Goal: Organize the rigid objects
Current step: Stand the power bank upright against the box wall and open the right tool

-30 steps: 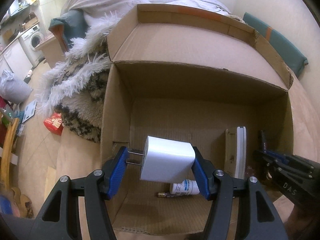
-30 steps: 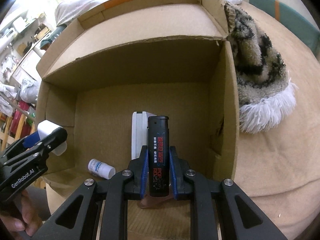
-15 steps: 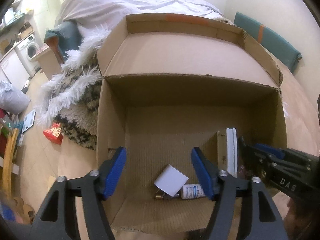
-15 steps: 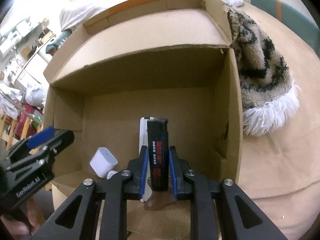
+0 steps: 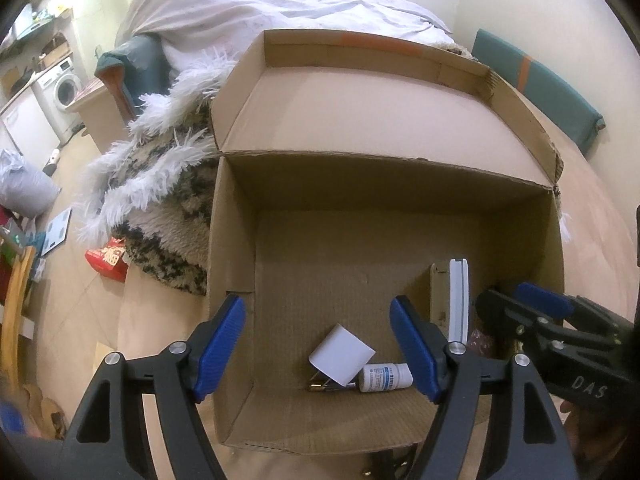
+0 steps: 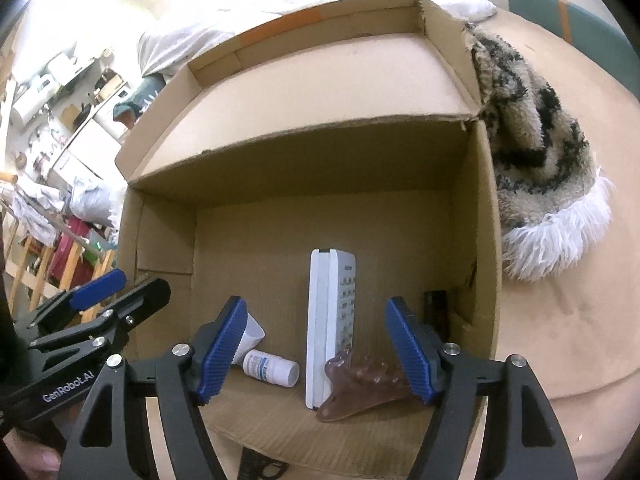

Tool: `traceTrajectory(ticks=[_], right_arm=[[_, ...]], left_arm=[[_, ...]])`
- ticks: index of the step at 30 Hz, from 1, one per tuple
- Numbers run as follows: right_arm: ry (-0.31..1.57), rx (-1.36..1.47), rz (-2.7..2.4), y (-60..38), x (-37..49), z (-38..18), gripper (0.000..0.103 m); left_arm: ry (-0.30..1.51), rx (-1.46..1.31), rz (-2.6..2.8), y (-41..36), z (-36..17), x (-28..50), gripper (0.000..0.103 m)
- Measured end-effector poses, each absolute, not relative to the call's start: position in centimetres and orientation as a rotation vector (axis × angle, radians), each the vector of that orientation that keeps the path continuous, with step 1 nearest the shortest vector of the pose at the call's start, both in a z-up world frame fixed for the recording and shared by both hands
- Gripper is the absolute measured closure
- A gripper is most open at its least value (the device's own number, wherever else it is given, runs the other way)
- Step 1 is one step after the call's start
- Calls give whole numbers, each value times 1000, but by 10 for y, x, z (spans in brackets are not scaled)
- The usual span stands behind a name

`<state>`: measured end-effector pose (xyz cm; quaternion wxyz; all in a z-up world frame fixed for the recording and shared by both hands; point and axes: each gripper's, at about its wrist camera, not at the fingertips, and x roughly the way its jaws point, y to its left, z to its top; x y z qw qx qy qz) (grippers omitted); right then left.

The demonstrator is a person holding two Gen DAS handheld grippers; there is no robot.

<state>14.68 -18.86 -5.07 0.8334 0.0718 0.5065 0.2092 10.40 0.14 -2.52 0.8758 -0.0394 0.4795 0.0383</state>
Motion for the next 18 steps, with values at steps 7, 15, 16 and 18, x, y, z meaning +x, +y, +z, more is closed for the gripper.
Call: traceTrajectory(ticks=[7, 15, 16, 18], right_arm=[[1056, 166, 446, -196, 143, -44, 28], [1042, 177, 439, -205, 129, -34, 28], [1040, 177, 438, -206, 127, -33, 28], [1034, 177, 440, -208, 120, -29, 28]], left_arm=[[986, -91, 75, 3, -18, 101, 30], [971, -103, 88, 12, -8, 87, 30], [975, -108, 92, 15, -9, 85, 30], [984, -122, 103, 20, -11, 79, 30]])
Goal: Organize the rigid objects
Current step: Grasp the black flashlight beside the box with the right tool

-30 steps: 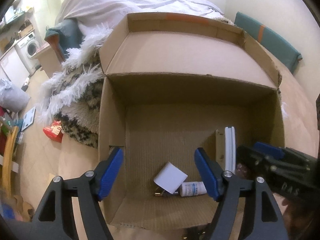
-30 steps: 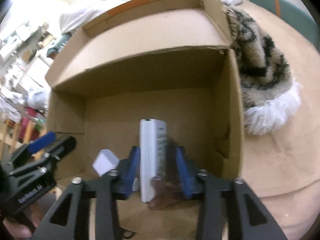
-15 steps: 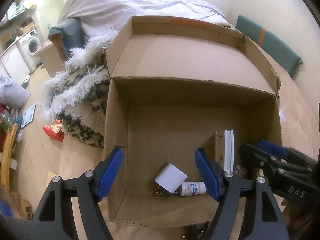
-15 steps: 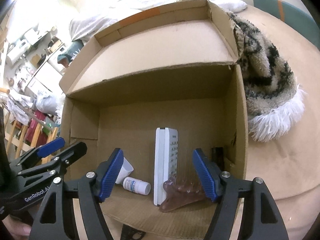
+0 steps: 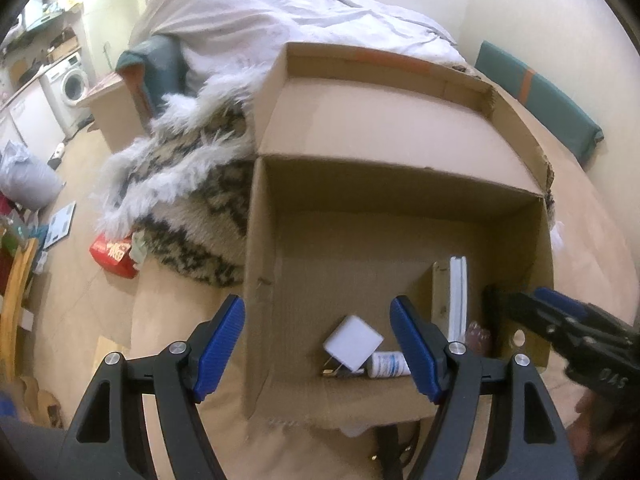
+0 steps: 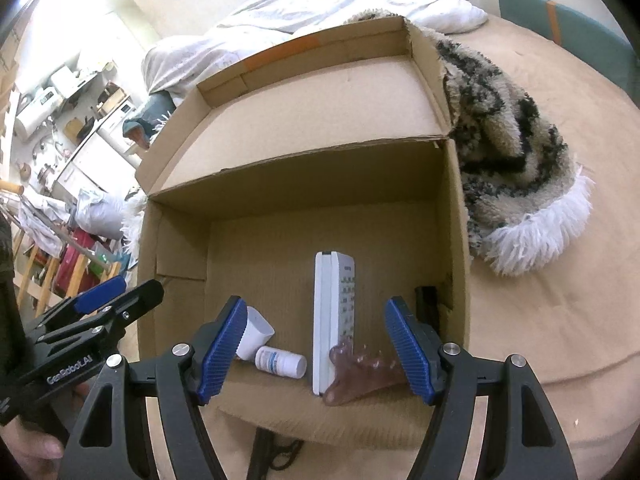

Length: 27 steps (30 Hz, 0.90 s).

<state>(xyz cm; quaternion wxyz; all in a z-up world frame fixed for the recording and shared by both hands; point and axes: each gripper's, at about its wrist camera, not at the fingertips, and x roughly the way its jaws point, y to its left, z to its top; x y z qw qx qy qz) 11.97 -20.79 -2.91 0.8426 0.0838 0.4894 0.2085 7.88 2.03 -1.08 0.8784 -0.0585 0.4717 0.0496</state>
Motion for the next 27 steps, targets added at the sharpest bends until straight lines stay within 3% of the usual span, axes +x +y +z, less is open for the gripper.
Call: traceTrajectory(ticks=[16, 27], right_arm=[[1093, 220, 446, -215, 64, -35, 28], [1325, 230, 443, -199, 56, -84, 28]], left_arm=[[1096, -176, 139, 39, -32, 30, 30], [1229, -275, 189, 53, -63, 29, 30]])
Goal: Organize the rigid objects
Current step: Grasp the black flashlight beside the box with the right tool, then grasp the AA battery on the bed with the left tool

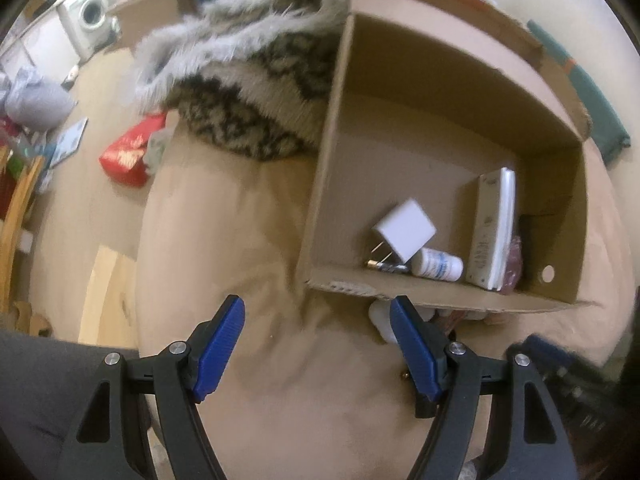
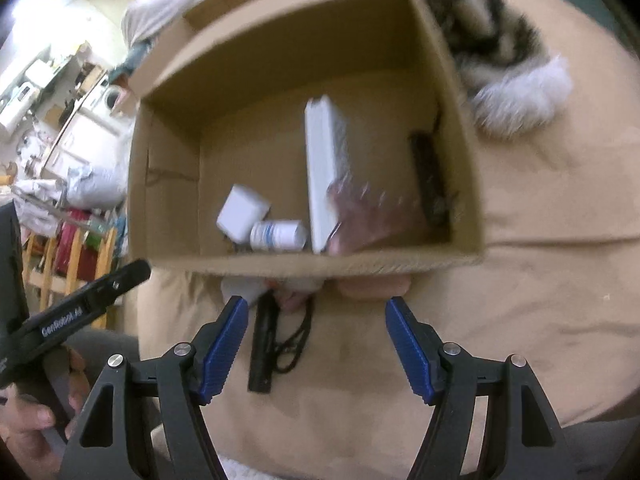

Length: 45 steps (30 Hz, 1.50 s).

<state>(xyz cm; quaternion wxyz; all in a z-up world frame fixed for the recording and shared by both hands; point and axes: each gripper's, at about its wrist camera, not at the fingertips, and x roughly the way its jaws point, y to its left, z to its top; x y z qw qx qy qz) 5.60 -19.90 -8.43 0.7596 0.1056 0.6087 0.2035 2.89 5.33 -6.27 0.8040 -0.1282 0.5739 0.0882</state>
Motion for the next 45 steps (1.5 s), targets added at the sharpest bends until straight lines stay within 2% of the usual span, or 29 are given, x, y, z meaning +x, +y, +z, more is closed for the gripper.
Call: traceTrajectory(ticks=[2, 4, 9, 14, 17, 20, 27, 35, 45], right_arm=[[1402, 260, 494, -188, 56, -100, 32], [1457, 268, 531, -176, 55, -111, 56], [1511, 185, 561, -142, 57, -128, 66], [1581, 157, 523, -122, 67, -148, 66], [1595, 106, 512, -111, 68, -158, 70], [1590, 86, 506, -110, 67, -156, 82], [1557, 107, 552, -133, 51, -131, 82], [1398, 144, 490, -191, 39, -86, 82], [1236, 318, 515, -237, 48, -59, 82]], left_arm=[[1233, -304, 195, 57, -65, 29, 26], [1238, -319, 198, 59, -66, 29, 26], [1239, -287, 194, 55, -63, 30, 26], [1251, -287, 185, 57, -63, 26, 25], [1262, -291, 183, 57, -65, 26, 26], [1262, -259, 176, 53, -67, 22, 25], [1318, -228, 140, 39, -83, 17, 26], [1380, -275, 104, 26, -108, 21, 26], [1433, -334, 78, -12, -135, 28, 26]])
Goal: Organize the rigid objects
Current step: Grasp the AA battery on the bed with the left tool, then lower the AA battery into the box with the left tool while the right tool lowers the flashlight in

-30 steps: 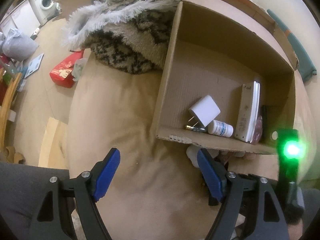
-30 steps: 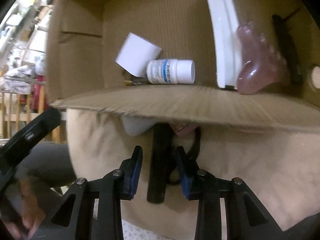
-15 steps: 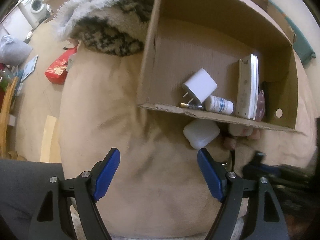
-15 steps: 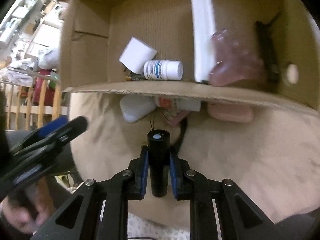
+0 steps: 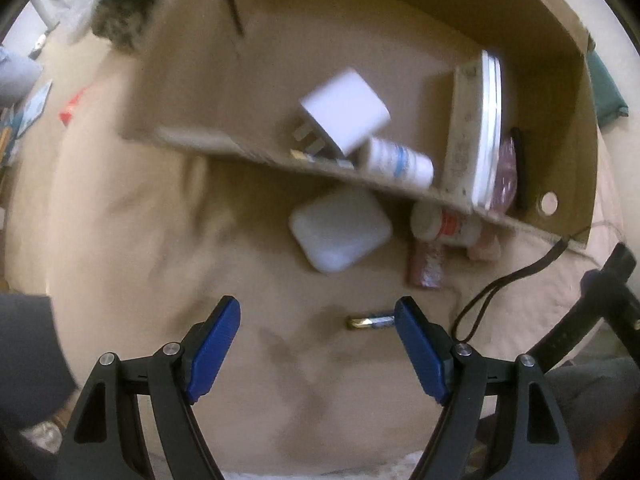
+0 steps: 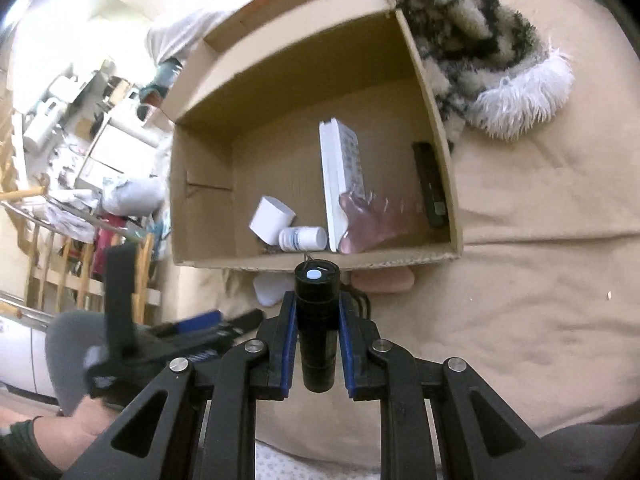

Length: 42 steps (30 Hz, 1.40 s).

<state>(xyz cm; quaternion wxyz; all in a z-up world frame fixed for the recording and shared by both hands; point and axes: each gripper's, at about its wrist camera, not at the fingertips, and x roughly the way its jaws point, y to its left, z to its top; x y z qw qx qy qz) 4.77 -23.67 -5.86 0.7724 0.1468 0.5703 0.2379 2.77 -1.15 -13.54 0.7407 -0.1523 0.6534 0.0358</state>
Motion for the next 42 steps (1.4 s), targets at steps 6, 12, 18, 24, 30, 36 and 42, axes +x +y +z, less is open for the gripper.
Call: traceTrajectory(ticks=[6, 12, 18, 24, 30, 36, 42], right_arm=[[1228, 317, 484, -237, 53, -56, 82], [1235, 358, 482, -244, 53, -55, 82], [1234, 357, 480, -245, 53, -53, 82], [1228, 367, 466, -248, 54, -52, 82], [1235, 352, 466, -244, 54, -54, 82], [1218, 371, 496, -243, 53, -53, 82], [1116, 374, 547, -242, 48, -30, 82]], left_arm=[[1452, -327, 113, -36, -150, 29, 26], [1449, -272, 173, -58, -155, 31, 26], [1461, -215, 226, -71, -162, 32, 36], [1443, -199, 216, -82, -159, 27, 63], [1443, -207, 199, -60, -154, 30, 63], [1394, -203, 222, -40, -131, 20, 63], [1281, -219, 226, -17, -86, 14, 63]])
